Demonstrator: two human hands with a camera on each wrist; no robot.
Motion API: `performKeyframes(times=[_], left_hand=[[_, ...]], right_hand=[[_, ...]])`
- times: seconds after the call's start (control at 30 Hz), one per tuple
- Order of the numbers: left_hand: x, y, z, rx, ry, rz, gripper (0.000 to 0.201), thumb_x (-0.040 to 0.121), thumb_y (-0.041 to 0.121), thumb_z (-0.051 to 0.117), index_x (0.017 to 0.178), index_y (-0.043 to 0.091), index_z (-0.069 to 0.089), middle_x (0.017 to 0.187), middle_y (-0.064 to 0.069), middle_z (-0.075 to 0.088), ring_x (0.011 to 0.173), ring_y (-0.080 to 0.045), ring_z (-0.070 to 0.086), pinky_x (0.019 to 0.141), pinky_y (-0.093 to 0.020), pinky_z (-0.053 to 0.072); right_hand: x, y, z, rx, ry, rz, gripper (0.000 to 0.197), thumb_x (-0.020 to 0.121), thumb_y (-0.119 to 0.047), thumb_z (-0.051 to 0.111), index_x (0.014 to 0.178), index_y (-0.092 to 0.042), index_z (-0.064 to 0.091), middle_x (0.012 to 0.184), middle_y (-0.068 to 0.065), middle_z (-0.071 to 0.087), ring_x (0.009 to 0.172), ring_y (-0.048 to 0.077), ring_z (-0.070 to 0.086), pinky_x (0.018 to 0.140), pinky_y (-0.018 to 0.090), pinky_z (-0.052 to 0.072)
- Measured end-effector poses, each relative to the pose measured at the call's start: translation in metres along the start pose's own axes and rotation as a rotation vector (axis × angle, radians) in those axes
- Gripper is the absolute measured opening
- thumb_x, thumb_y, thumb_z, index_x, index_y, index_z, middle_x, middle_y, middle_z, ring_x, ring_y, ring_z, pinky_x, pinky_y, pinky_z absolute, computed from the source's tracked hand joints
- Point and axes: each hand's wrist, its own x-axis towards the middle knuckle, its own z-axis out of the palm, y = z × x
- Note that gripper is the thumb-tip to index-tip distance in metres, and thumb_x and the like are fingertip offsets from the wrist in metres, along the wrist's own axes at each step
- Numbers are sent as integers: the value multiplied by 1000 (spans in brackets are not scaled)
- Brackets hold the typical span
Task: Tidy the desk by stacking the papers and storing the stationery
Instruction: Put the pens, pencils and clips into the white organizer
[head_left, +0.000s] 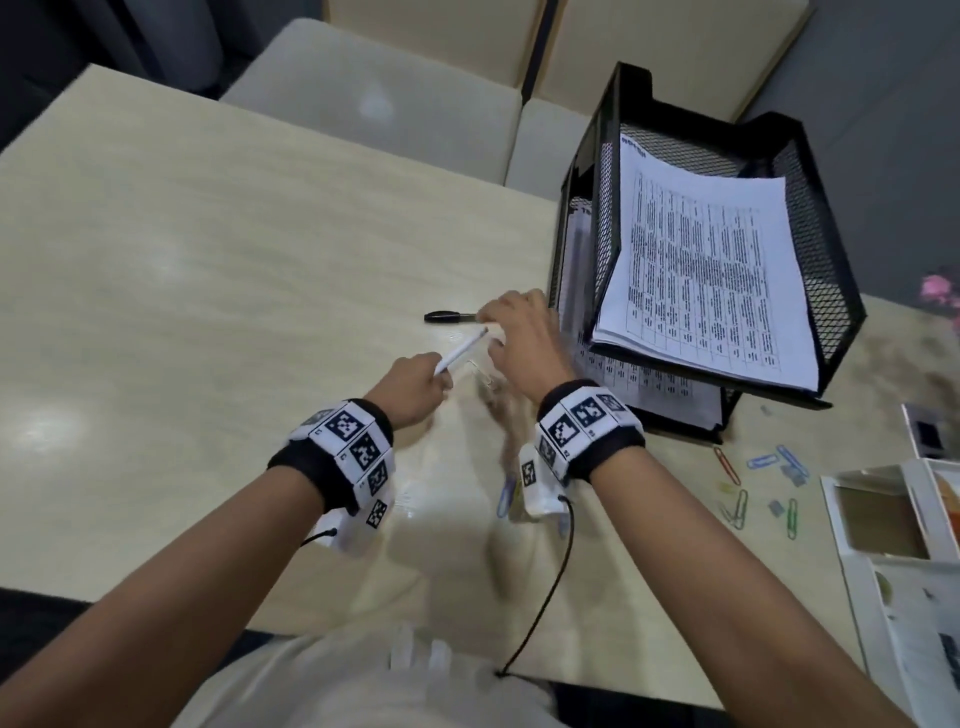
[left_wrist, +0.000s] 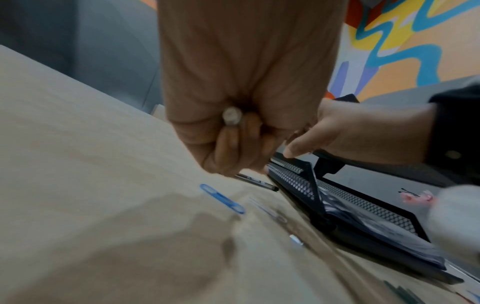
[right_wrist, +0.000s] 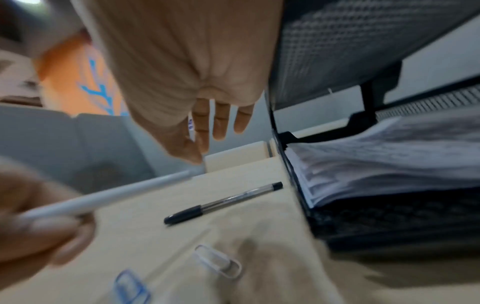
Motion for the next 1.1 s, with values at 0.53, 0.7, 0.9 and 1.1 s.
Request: performKeyframes(times=[0.53, 0.7, 0.9, 1.1], left_hand=[[-14, -9, -3, -325, 325, 64, 8, 99, 14, 36, 93, 10, 33, 73, -2, 53, 63, -21, 46, 56, -22, 34], [-25, 31, 31, -378, 326, 202, 43, 96, 38, 43, 60, 15, 34, 59, -4, 39, 57, -18, 41, 57, -27, 33], [-39, 117, 107, -158, 21, 453, 41, 97, 39, 33, 70, 10, 44, 66, -2, 44, 67, -24, 43, 61, -31, 30], [-44, 233, 188, 21, -197, 740, 26, 99, 21, 41, 78, 7, 50, 75, -5, 46, 72, -22, 44, 67, -29, 27]], right_hand=[[1, -9, 44, 183, -64, 308, 12, 83, -7, 51, 93, -4, 56, 101, 18, 61, 97, 32, 55, 76, 36, 41], [-65, 10, 5, 603, 44, 424, 14, 76, -5, 62, 72, -12, 50, 69, 3, 52, 65, 16, 47, 56, 11, 37], [-174, 89, -51, 645, 233, 617, 26, 74, 1, 62, 85, -17, 48, 66, -2, 49, 60, 10, 46, 61, 21, 40], [-284, 170, -124, 620, 624, 760, 71, 76, 9, 60, 128, -28, 29, 90, 5, 58, 71, 6, 62, 74, 43, 55]])
